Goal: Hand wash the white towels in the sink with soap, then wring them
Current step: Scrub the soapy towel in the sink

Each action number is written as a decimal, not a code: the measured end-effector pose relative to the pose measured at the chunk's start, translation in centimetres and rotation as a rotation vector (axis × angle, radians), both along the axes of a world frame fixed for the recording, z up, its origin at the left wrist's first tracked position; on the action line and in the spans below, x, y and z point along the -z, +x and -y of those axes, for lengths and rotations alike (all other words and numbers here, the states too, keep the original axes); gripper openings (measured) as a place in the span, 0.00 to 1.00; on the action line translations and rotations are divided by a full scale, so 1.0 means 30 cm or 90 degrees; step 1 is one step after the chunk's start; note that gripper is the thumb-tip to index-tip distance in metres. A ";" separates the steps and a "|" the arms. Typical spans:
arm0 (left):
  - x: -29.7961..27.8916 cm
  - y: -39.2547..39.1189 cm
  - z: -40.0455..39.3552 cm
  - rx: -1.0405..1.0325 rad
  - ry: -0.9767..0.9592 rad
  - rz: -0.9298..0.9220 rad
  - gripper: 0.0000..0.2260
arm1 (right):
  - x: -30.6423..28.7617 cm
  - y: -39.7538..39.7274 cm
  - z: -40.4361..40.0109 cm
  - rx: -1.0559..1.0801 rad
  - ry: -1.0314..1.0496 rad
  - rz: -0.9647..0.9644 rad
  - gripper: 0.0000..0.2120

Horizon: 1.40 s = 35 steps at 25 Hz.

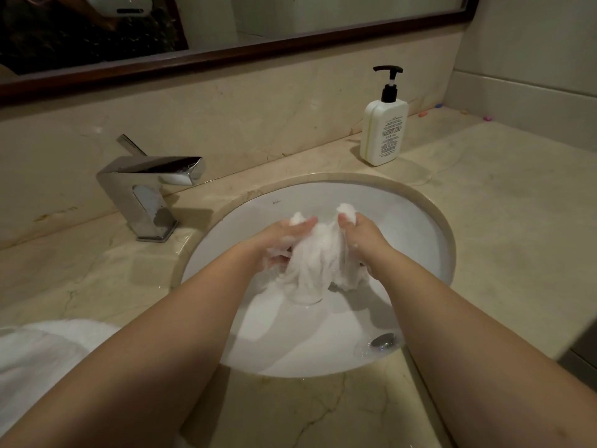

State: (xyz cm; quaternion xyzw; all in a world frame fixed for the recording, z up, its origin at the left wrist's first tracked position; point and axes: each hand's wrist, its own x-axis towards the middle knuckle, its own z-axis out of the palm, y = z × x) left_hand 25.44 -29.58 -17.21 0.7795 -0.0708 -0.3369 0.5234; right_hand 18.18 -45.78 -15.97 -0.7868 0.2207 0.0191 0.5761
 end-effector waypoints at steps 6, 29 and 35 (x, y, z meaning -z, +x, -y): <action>-0.006 -0.031 0.022 -0.103 0.023 0.289 0.10 | -0.006 -0.004 0.007 0.067 -0.002 0.073 0.14; -0.126 -0.159 0.191 -0.413 -0.444 0.021 0.26 | -0.158 -0.068 -0.075 0.320 0.065 0.337 0.25; -0.172 -0.163 0.186 -0.448 -0.424 0.170 0.15 | -0.166 -0.077 -0.069 0.233 0.153 0.435 0.18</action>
